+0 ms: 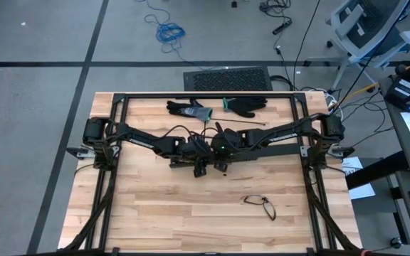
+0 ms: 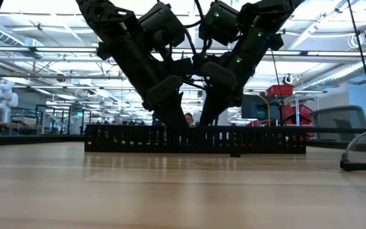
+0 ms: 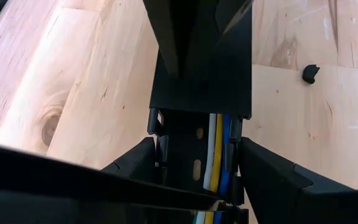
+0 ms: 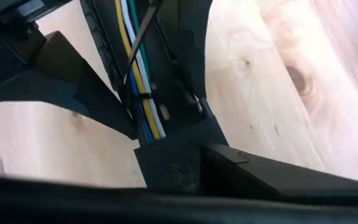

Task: Ziptie cables
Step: Close the black cable duct

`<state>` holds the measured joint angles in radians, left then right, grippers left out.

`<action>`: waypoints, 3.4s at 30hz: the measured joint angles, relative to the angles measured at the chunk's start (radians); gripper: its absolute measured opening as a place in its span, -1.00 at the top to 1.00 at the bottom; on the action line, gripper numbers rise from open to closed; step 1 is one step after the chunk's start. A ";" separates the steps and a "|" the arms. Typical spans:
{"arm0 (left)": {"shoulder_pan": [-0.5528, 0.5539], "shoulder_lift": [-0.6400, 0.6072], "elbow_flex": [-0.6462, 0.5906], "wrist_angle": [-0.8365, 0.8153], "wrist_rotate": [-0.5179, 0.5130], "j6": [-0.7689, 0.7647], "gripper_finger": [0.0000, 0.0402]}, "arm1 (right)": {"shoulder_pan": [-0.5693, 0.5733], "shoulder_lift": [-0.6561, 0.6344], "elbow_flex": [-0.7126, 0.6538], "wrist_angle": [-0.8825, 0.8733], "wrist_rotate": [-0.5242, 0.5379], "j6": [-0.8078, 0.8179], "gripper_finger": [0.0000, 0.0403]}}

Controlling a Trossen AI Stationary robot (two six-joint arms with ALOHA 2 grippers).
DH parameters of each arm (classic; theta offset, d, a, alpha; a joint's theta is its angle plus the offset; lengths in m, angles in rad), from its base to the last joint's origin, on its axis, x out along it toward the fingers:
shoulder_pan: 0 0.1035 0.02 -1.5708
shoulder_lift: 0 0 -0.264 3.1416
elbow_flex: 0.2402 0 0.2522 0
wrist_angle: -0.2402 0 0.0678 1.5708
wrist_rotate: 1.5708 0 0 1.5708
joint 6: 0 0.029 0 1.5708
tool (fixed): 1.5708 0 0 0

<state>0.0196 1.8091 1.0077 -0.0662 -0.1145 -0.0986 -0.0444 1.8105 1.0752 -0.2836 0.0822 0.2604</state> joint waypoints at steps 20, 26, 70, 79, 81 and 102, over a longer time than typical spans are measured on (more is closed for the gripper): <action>0.000 0.004 0.000 0.055 0.001 0.030 -0.07 | 0.005 -0.092 -0.006 -0.031 -0.013 0.053 1.00; 0.000 0.004 0.000 0.043 0.001 0.029 -0.07 | 0.005 -0.093 -0.006 -0.064 -0.012 0.049 1.00; 0.026 0.020 0.002 0.155 0.156 0.001 -0.90 | -0.035 -0.250 -0.004 -0.371 0.132 -0.067 1.00; 0.026 0.041 0.001 0.154 0.173 -0.029 -0.90 | -0.035 -0.250 -0.004 -0.380 0.132 -0.066 1.00; 0.026 0.041 0.001 0.147 0.173 -0.037 -0.89 | -0.035 -0.250 -0.004 -0.380 0.132 -0.066 1.00; 0.026 0.042 0.001 0.126 0.129 -0.014 -0.45 | -0.035 -0.250 -0.004 -0.379 0.132 -0.059 1.00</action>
<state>0.0456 1.8507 1.0088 0.0601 0.0147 -0.1123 -0.0792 1.5608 1.0714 -0.6628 0.2138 0.2012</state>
